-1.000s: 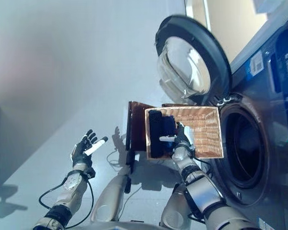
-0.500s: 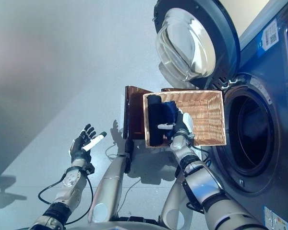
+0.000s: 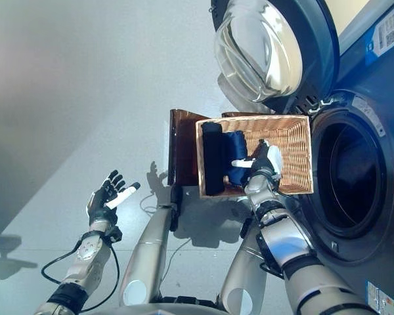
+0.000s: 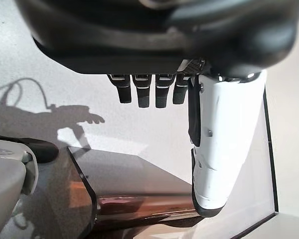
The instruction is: Pick up the clothes and place them into the washing machine
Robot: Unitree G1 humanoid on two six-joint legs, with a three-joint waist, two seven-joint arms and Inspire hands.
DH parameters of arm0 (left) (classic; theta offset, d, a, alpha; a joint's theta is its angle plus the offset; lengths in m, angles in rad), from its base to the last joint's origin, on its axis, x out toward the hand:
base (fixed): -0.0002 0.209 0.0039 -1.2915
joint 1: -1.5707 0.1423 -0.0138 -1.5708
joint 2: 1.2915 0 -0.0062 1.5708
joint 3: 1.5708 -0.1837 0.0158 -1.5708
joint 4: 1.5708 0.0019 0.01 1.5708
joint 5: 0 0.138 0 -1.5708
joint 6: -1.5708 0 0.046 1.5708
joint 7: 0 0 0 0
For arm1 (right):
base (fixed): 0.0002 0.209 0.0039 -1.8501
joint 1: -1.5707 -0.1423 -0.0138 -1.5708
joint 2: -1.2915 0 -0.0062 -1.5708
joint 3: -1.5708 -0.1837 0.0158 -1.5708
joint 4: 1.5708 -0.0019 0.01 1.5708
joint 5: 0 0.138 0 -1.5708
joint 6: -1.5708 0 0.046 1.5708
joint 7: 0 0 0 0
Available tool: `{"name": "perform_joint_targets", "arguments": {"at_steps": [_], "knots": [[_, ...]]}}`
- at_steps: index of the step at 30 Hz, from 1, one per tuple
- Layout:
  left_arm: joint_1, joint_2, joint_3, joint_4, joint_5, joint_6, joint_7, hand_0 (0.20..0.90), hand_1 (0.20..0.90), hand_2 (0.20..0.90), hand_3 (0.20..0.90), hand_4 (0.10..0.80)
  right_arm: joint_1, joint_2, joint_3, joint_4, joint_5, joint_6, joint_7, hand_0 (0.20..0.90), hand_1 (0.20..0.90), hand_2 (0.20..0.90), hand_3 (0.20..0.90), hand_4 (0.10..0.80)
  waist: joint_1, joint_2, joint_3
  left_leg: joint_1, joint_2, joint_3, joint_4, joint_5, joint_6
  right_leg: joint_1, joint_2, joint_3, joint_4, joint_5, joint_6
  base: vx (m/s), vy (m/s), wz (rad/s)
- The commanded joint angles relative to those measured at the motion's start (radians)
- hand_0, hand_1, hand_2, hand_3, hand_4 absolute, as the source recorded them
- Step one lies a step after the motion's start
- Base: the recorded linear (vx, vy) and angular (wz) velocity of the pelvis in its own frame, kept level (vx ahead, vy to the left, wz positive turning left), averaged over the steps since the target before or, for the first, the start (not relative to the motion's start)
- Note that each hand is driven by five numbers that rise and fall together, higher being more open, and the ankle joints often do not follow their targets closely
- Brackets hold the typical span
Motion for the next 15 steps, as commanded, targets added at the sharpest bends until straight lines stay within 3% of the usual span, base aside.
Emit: {"name": "perform_joint_targets", "arguments": {"at_steps": [1,6,7,8,12,13,15], "knots": [[0.04,0.079,0.034,-0.101,0.02,-0.059,0.022,0.9,0.9,0.9,0.9,0.8,-0.044,-0.03,-0.016,0.007,0.014,-0.022,-0.048,0.9,0.9,0.9,0.9,0.8,0.028,-0.004,-0.045,0.005,0.04,-0.029,0.023,-0.03,-0.049,0.01,-0.025,0.047,-0.008,0.083,-0.03,0.0,0.0,0.0],[0.049,0.085,0.037,-0.123,0.019,-0.058,0.021,0.9,0.9,0.9,0.9,0.8,-0.063,-0.035,-0.013,0.017,0.011,-0.018,-0.051,0.9,0.9,0.9,0.9,0.8,0.031,0.0,-0.044,-0.017,0.037,-0.026,0.033,-0.034,-0.044,-0.012,-0.025,0.052,0.003,0.081,-0.031,0.019,-0.005,-0.01],[0.053,0.088,0.039,-0.129,0.02,-0.058,0.021,0.9,0.9,0.9,0.9,0.8,-0.062,-0.037,-0.014,0.02,0.011,-0.017,-0.049,0.9,0.9,0.9,0.9,0.8,0.033,0.001,-0.047,-0.011,0.04,-0.03,0.053,-0.075,-0.048,-0.009,-0.022,0.055,0.028,0.042,-0.024,0.0,0.0,0.0],[0.058,0.092,0.044,-0.143,0.019,-0.058,0.021,0.9,0.9,0.9,0.9,0.8,-0.067,-0.041,-0.013,0.017,0.01,-0.016,-0.048,0.9,0.9,0.9,0.9,0.8,0.033,0.002,-0.045,-0.027,0.036,-0.026,0.04,-0.036,-0.043,-0.023,-0.024,0.054,0.01,0.079,-0.031,0.0,0.0,0.0],[0.064,0.096,0.049,-0.159,0.014,-0.061,0.019,0.9,0.9,0.9,0.9,0.8,-0.075,-0.047,-0.02,0.019,0.013,-0.018,-0.046,0.9,0.9,0.9,0.9,0.8,0.039,0.006,-0.048,-0.046,0.033,-0.027,0.053,-0.039,-0.04,-0.039,-0.025,0.055,0.02,0.076,-0.032,-0.005,-0.001,0.01],[0.065,0.096,0.047,-0.16,0.013,-0.062,0.018,0.9,0.9,0.9,0.9,0.8,-0.075,-0.045,-0.018,0.018,0.013,-0.018,-0.048,0.9,0.9,0.9,0.9,0.8,0.04,0.006,-0.049,-0.041,0.036,-0.03,0.076,-0.081,-0.044,-0.036,-0.022,0.059,0.048,0.035,-0.025,0.092,-0.026,0.07],[0.065,0.096,0.048,-0.158,0.011,-0.063,0.019,0.9,0.9,0.9,0.9,0.8,-0.077,-0.041,-0.018,0.017,0.012,-0.018,-0.049,0.9,0.9,0.9,0.9,0.8,0.04,0.006,-0.049,-0.046,0.036,-0.032,0.078,-0.08,-0.043,-0.039,-0.022,0.06,0.052,0.032,-0.025,0.048,-0.012,0.03]]}}
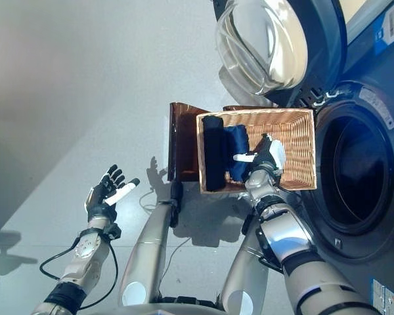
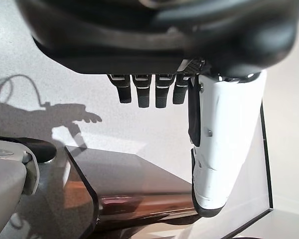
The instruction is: Pick up the clothes and place them into the washing machine
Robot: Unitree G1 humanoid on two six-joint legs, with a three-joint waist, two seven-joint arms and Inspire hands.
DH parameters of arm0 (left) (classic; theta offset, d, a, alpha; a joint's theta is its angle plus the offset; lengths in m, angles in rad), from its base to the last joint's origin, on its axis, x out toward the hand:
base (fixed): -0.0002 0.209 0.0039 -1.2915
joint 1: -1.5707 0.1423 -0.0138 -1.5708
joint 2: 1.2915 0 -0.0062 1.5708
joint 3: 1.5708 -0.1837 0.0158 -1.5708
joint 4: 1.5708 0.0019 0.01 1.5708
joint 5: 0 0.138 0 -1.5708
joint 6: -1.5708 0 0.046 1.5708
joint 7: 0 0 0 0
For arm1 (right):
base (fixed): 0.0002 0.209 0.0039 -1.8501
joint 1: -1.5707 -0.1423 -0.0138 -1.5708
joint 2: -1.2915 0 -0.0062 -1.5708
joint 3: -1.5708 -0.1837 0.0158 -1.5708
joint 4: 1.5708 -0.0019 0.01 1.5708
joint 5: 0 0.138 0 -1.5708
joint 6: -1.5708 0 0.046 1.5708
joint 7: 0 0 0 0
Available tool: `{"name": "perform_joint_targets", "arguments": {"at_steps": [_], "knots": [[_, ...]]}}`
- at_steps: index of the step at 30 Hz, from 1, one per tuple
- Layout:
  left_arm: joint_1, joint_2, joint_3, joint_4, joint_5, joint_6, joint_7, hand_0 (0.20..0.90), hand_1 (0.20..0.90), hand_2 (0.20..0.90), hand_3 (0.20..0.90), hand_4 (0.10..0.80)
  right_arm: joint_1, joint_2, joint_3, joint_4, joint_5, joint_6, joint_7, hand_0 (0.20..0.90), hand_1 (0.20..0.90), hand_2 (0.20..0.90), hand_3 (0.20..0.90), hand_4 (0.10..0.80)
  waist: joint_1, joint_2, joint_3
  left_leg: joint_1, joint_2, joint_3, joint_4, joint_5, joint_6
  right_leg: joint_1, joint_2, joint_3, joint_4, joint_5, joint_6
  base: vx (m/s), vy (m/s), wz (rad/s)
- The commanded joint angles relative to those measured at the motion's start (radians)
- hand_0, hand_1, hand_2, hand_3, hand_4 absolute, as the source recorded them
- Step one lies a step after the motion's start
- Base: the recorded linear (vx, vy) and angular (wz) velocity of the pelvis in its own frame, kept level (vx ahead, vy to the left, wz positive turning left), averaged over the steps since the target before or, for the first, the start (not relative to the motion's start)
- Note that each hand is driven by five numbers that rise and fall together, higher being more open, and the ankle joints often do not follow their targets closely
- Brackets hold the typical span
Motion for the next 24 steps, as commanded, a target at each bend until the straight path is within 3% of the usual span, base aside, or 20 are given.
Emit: {"name": "perform_joint_targets", "arguments": {"at_steps": [1,24], "knots": [[0.047,0.081,0.048,-0.093,0.012,-0.063,0.02,0.9,0.9,0.9,0.9,0.8,-0.057,-0.039,-0.009,-0.013,0.012,-0.022,-0.05,0.9,0.9,0.9,0.9,0.8,0.03,0.005,-0.046,0.01,0.034,-0.035,0.032,-0.065,-0.048,0.016,-0.019,0.042,0.003,0.049,-0.031,0.0,0.0,0.0],[0.05,0.078,0.05,-0.086,0.017,-0.056,0.022,0.9,0.9,0.9,0.9,0.8,-0.022,0.115,0.028,-0.044,0.024,-0.042,-0.004,0.9,0.9,0.9,0.9,0.8,0.051,0.017,-0.05,-0.029,0.029,-0.04,0.031,-0.048,-0.045,-0.023,-0.022,0.041,0.029,0.045,-0.031,0.0,0.0,0.0]]}}
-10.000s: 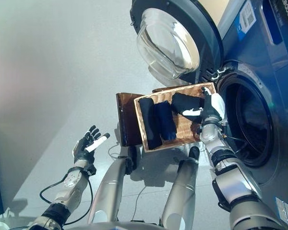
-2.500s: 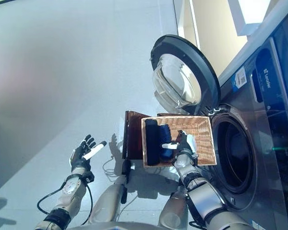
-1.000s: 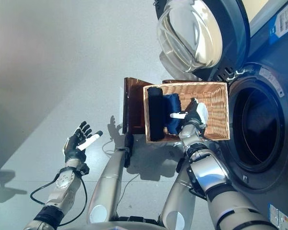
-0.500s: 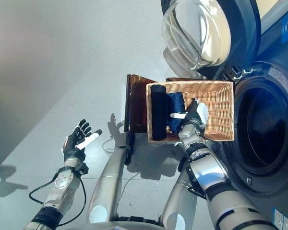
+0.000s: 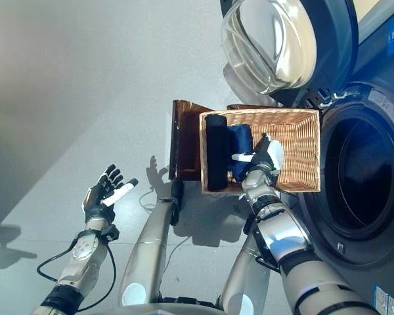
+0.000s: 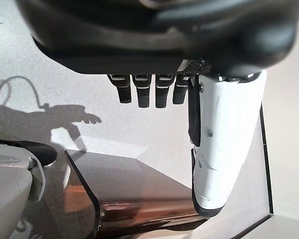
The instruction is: Pick up the clothes and place them into the washing machine
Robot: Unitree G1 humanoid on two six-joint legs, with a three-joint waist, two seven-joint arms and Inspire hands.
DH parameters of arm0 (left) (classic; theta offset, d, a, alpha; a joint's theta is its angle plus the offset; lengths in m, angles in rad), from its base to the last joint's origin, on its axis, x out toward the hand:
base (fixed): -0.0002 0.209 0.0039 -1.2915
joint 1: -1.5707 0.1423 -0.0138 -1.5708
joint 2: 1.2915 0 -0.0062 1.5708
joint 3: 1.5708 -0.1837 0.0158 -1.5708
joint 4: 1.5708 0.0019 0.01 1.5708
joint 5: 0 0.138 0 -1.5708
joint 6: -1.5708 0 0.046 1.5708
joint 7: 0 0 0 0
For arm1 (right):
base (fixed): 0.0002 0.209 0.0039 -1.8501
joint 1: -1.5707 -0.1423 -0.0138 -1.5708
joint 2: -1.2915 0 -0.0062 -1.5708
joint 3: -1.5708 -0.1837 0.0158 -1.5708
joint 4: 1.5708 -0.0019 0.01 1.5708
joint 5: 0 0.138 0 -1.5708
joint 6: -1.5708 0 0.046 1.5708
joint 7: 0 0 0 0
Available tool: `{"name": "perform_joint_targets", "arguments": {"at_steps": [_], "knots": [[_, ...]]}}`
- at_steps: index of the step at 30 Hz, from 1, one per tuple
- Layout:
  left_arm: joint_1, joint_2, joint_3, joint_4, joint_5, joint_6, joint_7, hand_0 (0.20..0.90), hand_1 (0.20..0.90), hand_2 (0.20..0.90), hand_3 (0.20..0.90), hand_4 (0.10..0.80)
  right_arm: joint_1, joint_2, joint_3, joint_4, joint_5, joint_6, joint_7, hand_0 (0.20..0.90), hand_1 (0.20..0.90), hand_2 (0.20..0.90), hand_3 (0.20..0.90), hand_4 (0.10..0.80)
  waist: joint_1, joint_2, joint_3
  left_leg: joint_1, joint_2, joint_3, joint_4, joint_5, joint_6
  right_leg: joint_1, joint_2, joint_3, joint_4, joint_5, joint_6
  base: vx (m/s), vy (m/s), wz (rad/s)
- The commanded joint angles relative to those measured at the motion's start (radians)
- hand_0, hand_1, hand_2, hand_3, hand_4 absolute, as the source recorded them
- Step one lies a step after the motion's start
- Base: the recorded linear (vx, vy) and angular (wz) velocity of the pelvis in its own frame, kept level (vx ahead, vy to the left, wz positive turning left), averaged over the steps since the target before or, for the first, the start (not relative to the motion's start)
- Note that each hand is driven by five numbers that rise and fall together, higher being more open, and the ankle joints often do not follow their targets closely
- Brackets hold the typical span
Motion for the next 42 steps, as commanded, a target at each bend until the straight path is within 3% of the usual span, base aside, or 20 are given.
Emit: {"name": "perform_joint_targets", "arguments": {"at_steps": [1,12,17,33,34,35,42], "knots": [[0.033,0.069,0.043,-0.066,0.017,-0.056,0.022,0.9,0.9,0.9,0.9,0.8,-0.013,0.083,0.028,-0.042,0.022,-0.04,0.04,0.9,0.9,0.9,0.9,0.8,0.038,0.017,-0.037,0.013,0.029,-0.042,0.003,-0.043,-0.04,0.025,-0.018,0.037,-0.019,0.062,-0.022,0.0,0.0,0.0],[0.027,0.068,0.026,-0.054,0.017,-0.051,0.021,0.9,0.9,0.9,0.9,0.8,0.011,0.136,0.035,-0.051,0.039,-0.047,0.06,0.9,0.9,0.9,0.9,0.8,0.041,0.019,-0.036,0.02,0.026,-0.041,-0.008,-0.038,-0.039,0.032,-0.023,0.033,-0.03,0.07,-0.018,0.0,0.0,0.0],[0.023,0.058,0.035,-0.039,0.02,-0.05,0.021,0.9,0.9,0.9,0.9,0.8,0.053,0.162,0.07,-0.153,0.087,-0.092,0.122,0.9,0.9,0.9,0.9,0.8,0.035,0.014,-0.032,0.028,0.032,-0.036,-0.019,-0.03,-0.041,0.037,-0.023,0.032,-0.041,0.078,-0.016,0.0,0.0,0.0],[0.016,0.064,0.041,-0.029,-0.003,-0.043,-0.011,0.9,0.9,0.9,0.9,0.8,0.023,0.104,0.061,-0.172,0.169,-0.107,0.198,0.9,0.9,0.9,0.9,0.8,0.039,0.002,-0.035,0.035,0.04,-0.036,-0.029,-0.024,-0.048,0.035,-0.02,0.036,-0.044,0.076,-0.017,-0.004,-0.005,-0.02],[0.014,0.063,0.039,-0.029,-0.001,-0.044,-0.008,0.9,0.9,0.9,0.9,0.8,0.021,0.107,0.058,-0.165,0.165,-0.107,0.193,0.68,0.68,0.68,0.68,0.643,0.039,0.004,-0.035,0.034,0.041,-0.036,-0.029,-0.024,-0.048,0.034,-0.02,0.036,-0.044,0.076,-0.017,-0.006,-0.002,-0.03],[0.01,0.061,0.038,-0.026,0.0,-0.043,-0.006,0.9,0.9,0.9,0.9,0.8,0.015,0.11,0.058,-0.15,0.152,-0.101,0.188,0.2,0.2,0.2,0.2,0.3,0.038,0.005,-0.034,0.032,0.041,-0.035,-0.029,-0.023,-0.048,0.035,-0.02,0.034,-0.045,0.076,-0.017,0.0,0.0,0.0],[0.011,0.06,0.041,-0.024,0.005,-0.043,0.001,0.9,0.9,0.9,0.9,0.8,0.005,0.124,0.064,-0.126,0.106,-0.086,0.163,0.2,0.2,0.2,0.2,0.3,0.038,0.008,-0.036,0.039,0.041,-0.035,-0.034,-0.023,-0.047,0.043,-0.021,0.032,-0.048,0.073,-0.017,0.0,0.0,0.0]]}}
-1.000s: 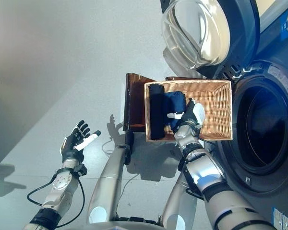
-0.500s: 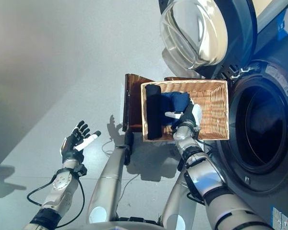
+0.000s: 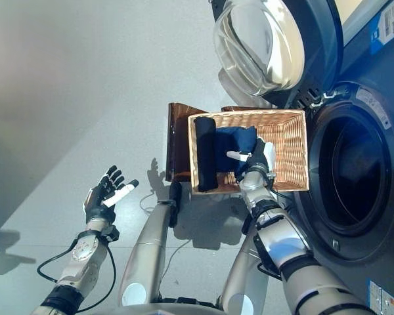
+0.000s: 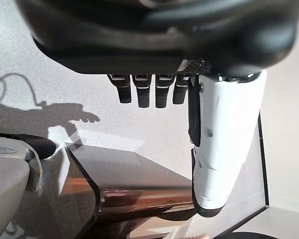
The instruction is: Pick up the clothes and place them into the washing machine
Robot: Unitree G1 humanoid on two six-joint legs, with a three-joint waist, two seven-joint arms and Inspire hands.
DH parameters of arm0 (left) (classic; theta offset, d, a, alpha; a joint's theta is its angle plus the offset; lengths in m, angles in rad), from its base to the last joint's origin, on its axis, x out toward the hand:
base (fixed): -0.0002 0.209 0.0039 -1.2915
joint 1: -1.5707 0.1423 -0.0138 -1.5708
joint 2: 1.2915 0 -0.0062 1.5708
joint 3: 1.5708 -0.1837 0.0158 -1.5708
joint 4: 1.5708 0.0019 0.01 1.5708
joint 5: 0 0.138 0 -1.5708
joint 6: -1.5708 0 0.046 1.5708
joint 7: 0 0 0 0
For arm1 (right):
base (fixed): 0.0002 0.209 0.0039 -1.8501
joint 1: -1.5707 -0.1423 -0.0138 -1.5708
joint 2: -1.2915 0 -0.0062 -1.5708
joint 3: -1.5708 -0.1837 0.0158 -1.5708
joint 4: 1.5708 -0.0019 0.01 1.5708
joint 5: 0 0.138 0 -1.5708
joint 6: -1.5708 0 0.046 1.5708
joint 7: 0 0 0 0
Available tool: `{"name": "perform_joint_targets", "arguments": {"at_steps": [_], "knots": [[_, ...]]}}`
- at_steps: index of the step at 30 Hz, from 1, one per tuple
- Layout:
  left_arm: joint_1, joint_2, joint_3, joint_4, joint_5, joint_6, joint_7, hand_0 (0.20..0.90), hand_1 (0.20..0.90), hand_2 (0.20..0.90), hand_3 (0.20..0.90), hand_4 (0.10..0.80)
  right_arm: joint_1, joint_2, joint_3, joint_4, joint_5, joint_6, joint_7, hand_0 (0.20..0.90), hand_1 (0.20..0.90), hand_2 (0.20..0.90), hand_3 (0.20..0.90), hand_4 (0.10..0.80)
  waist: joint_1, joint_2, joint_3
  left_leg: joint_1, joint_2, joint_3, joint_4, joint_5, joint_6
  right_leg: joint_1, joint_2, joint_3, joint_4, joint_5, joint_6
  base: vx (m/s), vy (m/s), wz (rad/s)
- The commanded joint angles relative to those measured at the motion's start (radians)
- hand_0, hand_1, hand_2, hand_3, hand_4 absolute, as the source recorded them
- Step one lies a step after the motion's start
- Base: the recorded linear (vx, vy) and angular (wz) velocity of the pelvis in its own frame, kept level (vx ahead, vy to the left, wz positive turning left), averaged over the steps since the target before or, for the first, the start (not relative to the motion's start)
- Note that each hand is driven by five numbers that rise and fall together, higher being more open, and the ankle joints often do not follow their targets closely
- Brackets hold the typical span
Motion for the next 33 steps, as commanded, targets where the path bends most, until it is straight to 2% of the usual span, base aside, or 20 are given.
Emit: {"name": "perform_joint_targets", "arguments": {"at_steps": [1,24,28,29,33], "knots": [[0.012,0.06,0.041,-0.034,0.009,-0.046,0.021,0.9,0.9,0.9,0.9,0.8,-0.048,0.138,0.027,-0.015,-0.035,-0.039,0.07,0.2,0.2,0.2,0.2,0.3,0.038,0.007,-0.03,0.016,0.024,-0.032,-0.013,-0.031,-0.036,0.041,-0.036,0.031,-0.051,0.075,-0.014,0.0,0.0,0.0],[0.01,0.065,0.046,-0.03,0.016,-0.05,0.038,0.9,0.9,0.9,0.9,0.8,-0.061,0.099,-0.025,-0.012,-0.007,-0.046,0.026,0.2,0.2,0.2,0.2,0.3,0.03,0.0,-0.029,0.017,0.022,-0.029,0.004,-0.046,-0.032,0.045,-0.038,0.038,-0.05,0.076,-0.012,0.0,0.0,0.0],[0.009,0.062,0.048,-0.027,0.011,-0.048,0.038,0.9,0.9,0.9,0.9,0.8,-0.045,0.092,-0.064,-0.043,0.09,-0.077,0.044,0.2,0.2,0.2,0.2,0.3,0.026,-0.002,-0.03,0.019,0.024,-0.026,0.005,-0.048,-0.032,0.046,-0.037,0.039,-0.05,0.075,-0.012,0.0,0.0,0.0],[0.008,0.058,0.054,-0.027,0.009,-0.048,0.038,0.9,0.9,0.9,0.9,0.8,-0.023,0.087,-0.098,-0.08,0.184,-0.107,0.073,0.2,0.2,0.2,0.2,0.3,0.021,-0.005,-0.031,0.02,0.026,-0.023,0.005,-0.048,-0.032,0.045,-0.036,0.04,-0.051,0.074,-0.013,0.0,0.0,0.0],[0.01,0.05,0.069,-0.032,0.001,-0.051,0.031,0.9,0.9,0.9,0.9,0.8,0.041,0.051,-0.163,-0.158,0.368,-0.173,0.146,0.2,0.2,0.2,0.2,0.3,0.009,-0.012,-0.029,0.024,0.032,-0.023,0.002,-0.049,-0.034,0.046,-0.033,0.041,-0.052,0.071,-0.013,0.0,0.0,0.0]]}}
